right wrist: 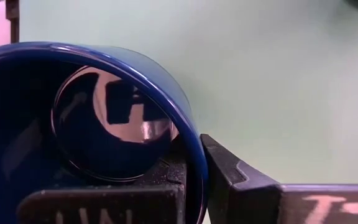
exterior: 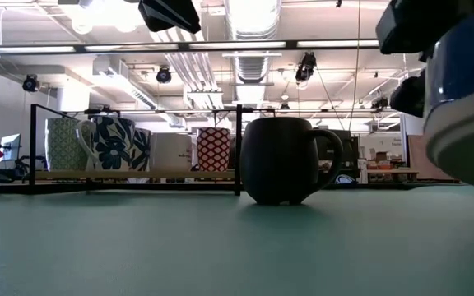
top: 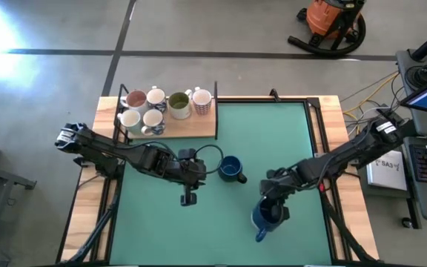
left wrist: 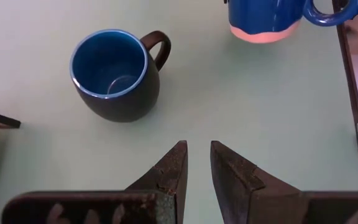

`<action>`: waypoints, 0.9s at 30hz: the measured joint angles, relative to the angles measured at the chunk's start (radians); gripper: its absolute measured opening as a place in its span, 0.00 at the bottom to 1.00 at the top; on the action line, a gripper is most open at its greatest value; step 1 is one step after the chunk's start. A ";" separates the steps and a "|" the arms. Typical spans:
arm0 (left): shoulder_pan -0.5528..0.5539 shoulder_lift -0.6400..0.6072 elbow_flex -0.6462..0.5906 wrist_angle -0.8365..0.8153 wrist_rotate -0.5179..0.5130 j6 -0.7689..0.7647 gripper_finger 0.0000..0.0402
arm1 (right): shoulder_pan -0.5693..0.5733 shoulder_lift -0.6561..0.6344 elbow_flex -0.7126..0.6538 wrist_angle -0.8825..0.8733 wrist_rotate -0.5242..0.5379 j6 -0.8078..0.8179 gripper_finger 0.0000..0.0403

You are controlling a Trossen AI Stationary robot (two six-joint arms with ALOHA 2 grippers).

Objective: Place coffee mugs
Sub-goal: Move the blue mug to the middle bottom of the table

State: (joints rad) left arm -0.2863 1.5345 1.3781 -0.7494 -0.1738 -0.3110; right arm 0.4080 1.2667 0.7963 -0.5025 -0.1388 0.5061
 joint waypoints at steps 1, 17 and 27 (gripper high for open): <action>0.000 0.000 0.000 0.000 0.000 -0.006 0.13 | -0.007 0.000 0.000 0.004 0.000 -0.005 0.03; 0.000 0.000 0.000 -0.011 -0.002 -0.031 0.13 | -0.064 0.262 0.210 -0.115 0.003 -0.195 0.06; 0.000 0.000 0.000 -0.022 -0.026 -0.032 0.13 | -0.088 0.408 0.420 -0.202 0.028 -0.350 0.07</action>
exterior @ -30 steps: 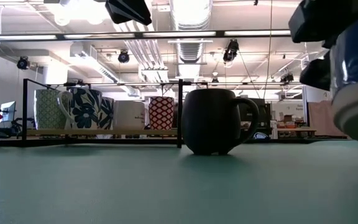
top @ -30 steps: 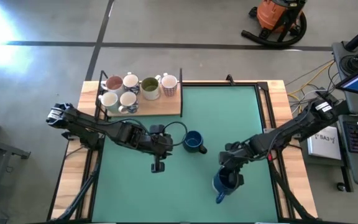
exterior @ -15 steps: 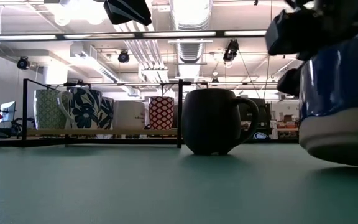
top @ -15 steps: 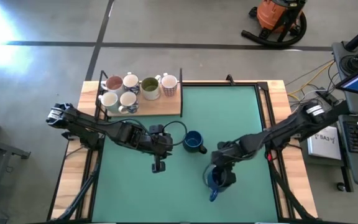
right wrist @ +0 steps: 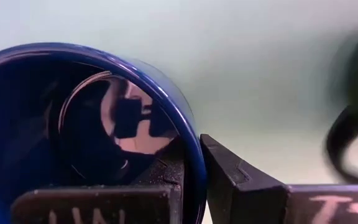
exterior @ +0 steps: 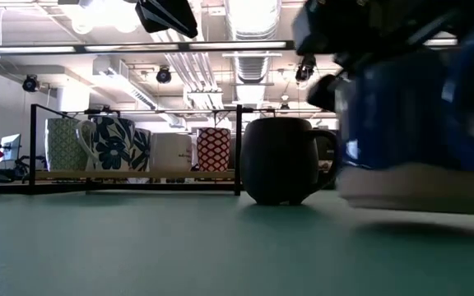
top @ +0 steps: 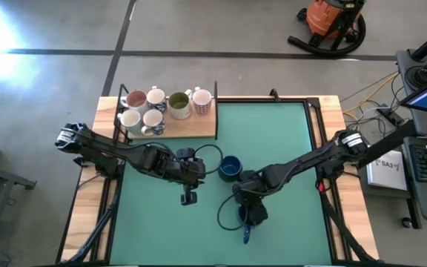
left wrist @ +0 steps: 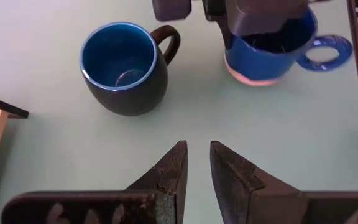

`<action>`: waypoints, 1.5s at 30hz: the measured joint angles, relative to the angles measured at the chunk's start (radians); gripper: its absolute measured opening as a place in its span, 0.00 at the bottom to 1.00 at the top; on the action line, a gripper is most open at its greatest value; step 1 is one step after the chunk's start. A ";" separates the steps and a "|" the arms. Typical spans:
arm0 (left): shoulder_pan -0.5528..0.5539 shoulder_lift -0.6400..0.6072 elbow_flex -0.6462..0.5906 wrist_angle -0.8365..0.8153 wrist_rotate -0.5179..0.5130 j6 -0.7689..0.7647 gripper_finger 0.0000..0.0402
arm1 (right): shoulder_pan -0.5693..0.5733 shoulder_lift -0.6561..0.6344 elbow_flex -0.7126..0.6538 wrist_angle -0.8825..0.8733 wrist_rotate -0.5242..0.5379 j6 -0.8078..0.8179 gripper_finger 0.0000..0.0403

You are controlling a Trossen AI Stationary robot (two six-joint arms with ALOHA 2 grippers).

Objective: Place coffee mugs
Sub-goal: Move the blue mug to the middle bottom of the table, then put the black mug on the shelf

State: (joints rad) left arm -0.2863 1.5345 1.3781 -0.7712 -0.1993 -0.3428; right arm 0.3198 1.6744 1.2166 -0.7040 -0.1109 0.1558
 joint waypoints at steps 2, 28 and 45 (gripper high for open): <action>0.000 0.000 0.000 -0.006 -0.008 0.000 0.13 | -0.011 0.015 0.030 0.002 0.010 -0.023 0.07; -0.001 0.003 -0.017 -0.014 -0.184 -0.007 0.13 | -0.038 0.039 0.137 -0.081 0.006 -0.060 0.25; 0.014 0.020 -0.163 0.255 -0.120 0.380 0.13 | -0.037 -0.181 0.136 -0.201 0.138 0.115 0.29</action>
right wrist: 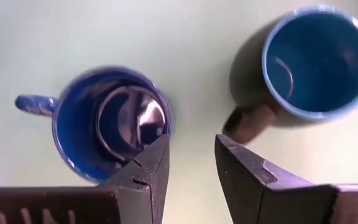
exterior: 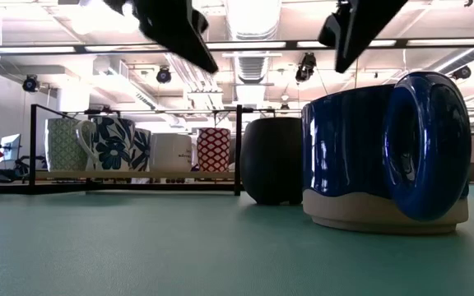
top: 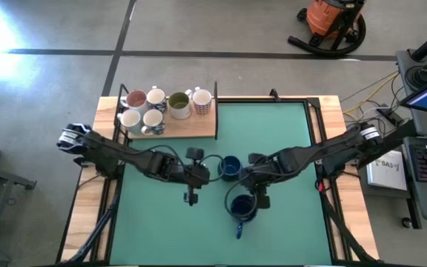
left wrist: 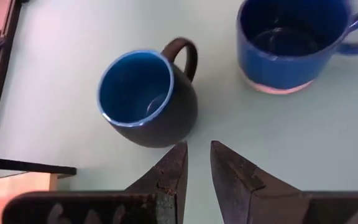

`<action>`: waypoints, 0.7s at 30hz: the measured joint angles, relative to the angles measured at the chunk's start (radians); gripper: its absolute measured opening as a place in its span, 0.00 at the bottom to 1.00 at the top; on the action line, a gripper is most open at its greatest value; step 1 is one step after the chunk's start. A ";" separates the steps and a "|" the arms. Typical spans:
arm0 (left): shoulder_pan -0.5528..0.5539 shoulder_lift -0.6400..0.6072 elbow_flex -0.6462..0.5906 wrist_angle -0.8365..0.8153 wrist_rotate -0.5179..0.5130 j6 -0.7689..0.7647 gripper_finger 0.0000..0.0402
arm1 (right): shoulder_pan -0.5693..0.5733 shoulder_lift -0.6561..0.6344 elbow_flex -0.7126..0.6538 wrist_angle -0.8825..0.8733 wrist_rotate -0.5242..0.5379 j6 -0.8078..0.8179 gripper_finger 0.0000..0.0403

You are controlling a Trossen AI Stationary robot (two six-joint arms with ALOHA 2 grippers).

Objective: Place coffee mugs
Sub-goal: Put the black mug on the shelf

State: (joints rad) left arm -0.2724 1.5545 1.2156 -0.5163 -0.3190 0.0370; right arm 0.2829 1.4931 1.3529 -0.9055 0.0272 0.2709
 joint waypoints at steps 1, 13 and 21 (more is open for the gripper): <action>0.006 0.005 -0.016 0.021 0.000 0.012 0.13 | 0.000 -0.002 0.000 -0.016 0.000 0.008 0.29; 0.036 0.107 -0.034 0.146 0.007 0.114 0.21 | 0.000 -0.007 -0.001 -0.120 0.002 0.068 0.29; 0.067 0.178 0.022 0.152 -0.011 0.222 0.35 | 0.000 -0.009 -0.001 -0.176 0.002 0.114 0.29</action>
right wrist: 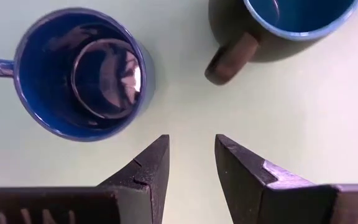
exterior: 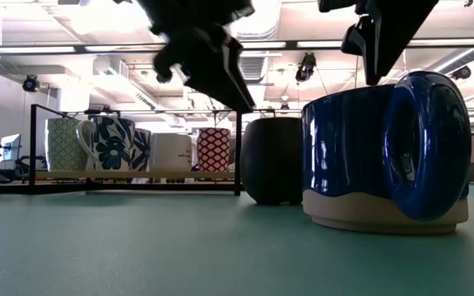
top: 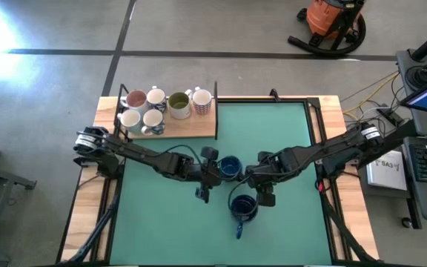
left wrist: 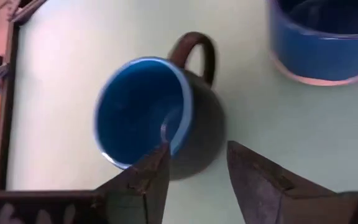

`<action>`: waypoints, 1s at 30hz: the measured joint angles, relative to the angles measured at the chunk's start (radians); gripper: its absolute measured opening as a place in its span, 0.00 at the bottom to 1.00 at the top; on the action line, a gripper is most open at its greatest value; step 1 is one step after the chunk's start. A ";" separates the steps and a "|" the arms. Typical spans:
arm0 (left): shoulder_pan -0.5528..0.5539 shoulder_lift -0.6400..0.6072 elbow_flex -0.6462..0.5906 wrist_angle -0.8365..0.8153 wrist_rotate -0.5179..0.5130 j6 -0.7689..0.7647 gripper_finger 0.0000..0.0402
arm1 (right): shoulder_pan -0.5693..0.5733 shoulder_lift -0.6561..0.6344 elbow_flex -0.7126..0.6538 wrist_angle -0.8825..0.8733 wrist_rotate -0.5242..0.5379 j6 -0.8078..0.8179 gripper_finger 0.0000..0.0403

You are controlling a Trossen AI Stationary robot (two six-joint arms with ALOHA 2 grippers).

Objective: Place coffee mugs
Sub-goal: Put the black mug on the shelf

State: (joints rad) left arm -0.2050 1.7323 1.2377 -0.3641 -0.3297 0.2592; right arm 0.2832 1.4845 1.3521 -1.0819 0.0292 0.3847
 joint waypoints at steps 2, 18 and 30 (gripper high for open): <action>0.014 0.015 0.008 0.007 -0.001 0.018 0.37 | 0.000 0.000 0.000 -0.013 0.000 0.009 0.29; 0.078 0.098 0.061 0.019 0.169 0.145 0.30 | 0.000 -0.042 0.000 -0.069 0.000 0.016 0.29; 0.107 0.098 0.063 0.006 0.253 0.158 0.06 | 0.000 -0.052 0.000 -0.070 0.000 0.026 0.29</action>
State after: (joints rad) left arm -0.0981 1.8301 1.3010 -0.3580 -0.0767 0.4171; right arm 0.2832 1.4326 1.3518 -1.1515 0.0288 0.4107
